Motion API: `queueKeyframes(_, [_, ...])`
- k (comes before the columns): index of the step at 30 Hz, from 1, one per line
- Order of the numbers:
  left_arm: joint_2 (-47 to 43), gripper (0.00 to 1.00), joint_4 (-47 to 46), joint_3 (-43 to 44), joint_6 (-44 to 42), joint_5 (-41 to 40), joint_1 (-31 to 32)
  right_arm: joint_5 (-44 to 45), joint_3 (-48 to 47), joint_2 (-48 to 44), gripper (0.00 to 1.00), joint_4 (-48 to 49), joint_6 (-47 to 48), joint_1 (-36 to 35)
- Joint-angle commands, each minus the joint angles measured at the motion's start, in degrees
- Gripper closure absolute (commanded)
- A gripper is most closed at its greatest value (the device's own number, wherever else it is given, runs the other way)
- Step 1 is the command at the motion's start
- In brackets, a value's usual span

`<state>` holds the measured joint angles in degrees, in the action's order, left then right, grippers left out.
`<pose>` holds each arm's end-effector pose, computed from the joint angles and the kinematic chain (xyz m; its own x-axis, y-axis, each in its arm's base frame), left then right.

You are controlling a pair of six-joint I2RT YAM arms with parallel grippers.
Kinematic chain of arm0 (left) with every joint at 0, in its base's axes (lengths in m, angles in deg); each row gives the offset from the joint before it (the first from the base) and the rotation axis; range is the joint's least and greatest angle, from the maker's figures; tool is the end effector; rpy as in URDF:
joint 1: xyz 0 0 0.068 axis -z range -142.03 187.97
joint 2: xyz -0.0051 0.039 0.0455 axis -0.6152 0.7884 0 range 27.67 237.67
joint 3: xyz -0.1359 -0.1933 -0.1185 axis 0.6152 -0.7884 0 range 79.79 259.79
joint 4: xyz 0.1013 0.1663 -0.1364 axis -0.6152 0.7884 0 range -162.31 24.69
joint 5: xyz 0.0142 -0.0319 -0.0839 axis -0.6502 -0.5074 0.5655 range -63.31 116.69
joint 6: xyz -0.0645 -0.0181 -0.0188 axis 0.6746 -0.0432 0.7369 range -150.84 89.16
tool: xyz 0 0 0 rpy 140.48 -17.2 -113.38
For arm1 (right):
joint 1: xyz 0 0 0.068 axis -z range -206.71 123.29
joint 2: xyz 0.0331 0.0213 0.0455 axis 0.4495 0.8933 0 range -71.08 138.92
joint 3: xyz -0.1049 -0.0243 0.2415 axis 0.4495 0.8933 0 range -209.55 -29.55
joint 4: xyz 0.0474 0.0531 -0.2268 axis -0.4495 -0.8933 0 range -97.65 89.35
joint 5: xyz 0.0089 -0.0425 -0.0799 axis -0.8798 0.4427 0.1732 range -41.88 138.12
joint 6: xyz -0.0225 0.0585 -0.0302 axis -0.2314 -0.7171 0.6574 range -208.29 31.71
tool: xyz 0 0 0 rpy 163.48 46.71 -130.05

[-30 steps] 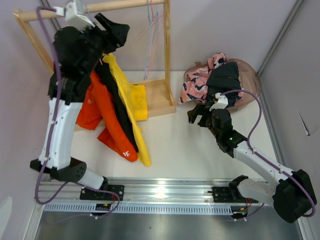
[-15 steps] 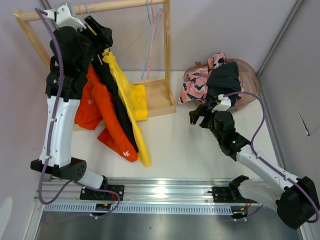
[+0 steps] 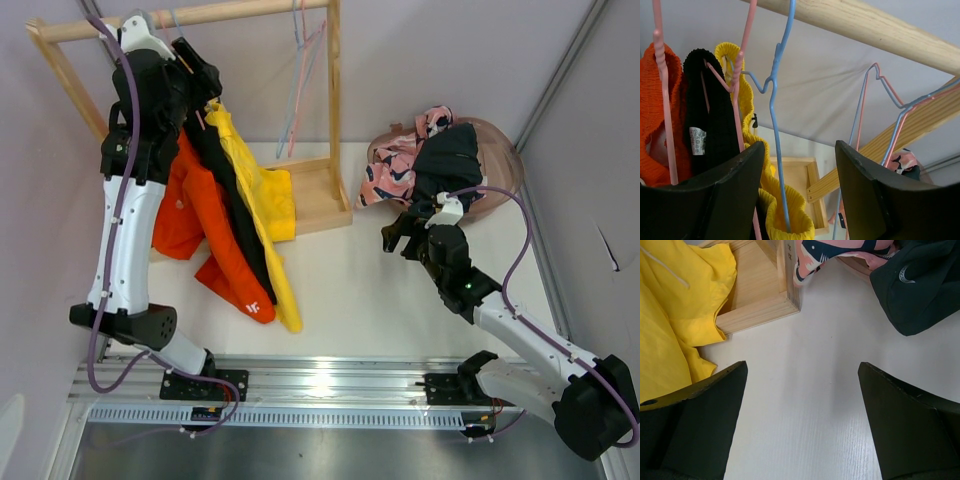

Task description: Remove the shorts from the hanger

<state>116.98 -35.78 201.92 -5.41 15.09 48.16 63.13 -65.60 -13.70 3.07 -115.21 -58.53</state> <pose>0.2953 -0.0415 0.5298 -0.0474 -0.4189 -0.9068 -0.0491 0.9077 -0.4168 0.2044 0.1094 0.2657 -0.3647 0.2882 -0.8854 -0.1508 0.9200 0.3616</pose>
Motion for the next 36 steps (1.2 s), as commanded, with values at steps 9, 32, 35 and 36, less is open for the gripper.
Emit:
queueKeyframes(9, [4.19,0.36,-2.96,0.21,0.41,1.4,-1.32,2.22,0.37,-0.78,0.01,0.58,1.25,-0.27])
queueKeyframes(32, [9.47,1.0,-0.06,16.91,7.43,11.06,-0.71,-6.57,-10.42,-0.88,0.01,7.08,7.57,-9.13])
queueKeyframes(35, [8.86,1.0,-0.5,17.88,9.02,13.17,-0.44,-5.6,-20.06,1.76,0.0,6.56,12.05,-16.68])
queueKeyframes(36, [8.25,1.0,-0.67,17.71,9.28,13.35,-0.35,-4.21,-22.54,3.94,0.01,6.38,13.11,-18.62])
